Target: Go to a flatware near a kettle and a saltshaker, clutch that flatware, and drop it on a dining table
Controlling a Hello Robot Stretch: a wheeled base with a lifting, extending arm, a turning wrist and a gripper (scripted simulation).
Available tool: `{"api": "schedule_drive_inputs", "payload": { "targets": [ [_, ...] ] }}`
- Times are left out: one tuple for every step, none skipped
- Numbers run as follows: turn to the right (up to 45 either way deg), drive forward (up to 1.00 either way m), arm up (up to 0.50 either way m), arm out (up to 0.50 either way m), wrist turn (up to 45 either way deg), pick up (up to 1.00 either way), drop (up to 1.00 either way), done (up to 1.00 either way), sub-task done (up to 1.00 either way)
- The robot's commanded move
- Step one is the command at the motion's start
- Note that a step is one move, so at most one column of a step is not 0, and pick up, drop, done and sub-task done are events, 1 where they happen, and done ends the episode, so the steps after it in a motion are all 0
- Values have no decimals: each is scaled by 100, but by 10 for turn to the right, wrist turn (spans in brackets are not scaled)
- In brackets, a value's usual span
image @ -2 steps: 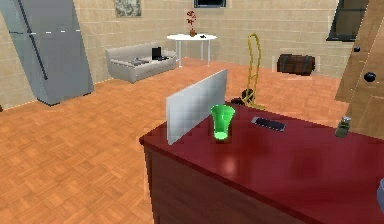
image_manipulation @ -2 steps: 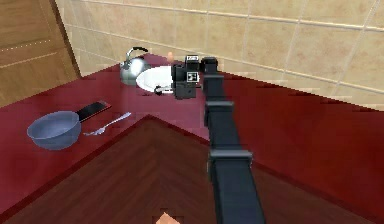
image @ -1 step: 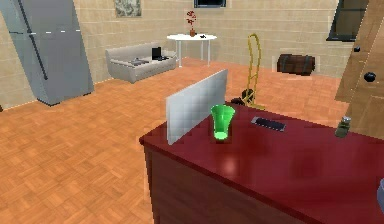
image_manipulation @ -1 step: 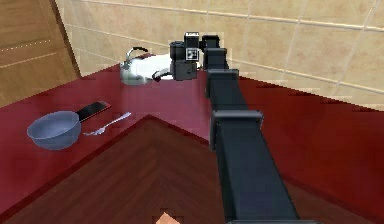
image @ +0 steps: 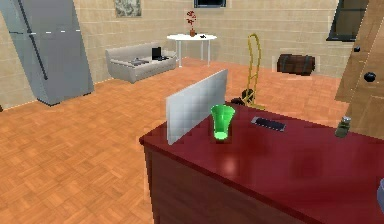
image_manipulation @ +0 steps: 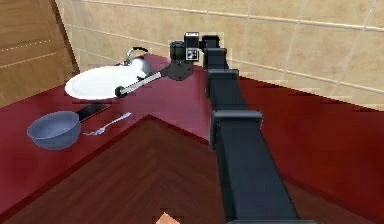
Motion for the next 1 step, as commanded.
{"api": "schedule_drive_inputs", "payload": {
  "targets": [
    [0, 0, 0, 0, -450, 0, 0, 0, 0]
  ]
}}
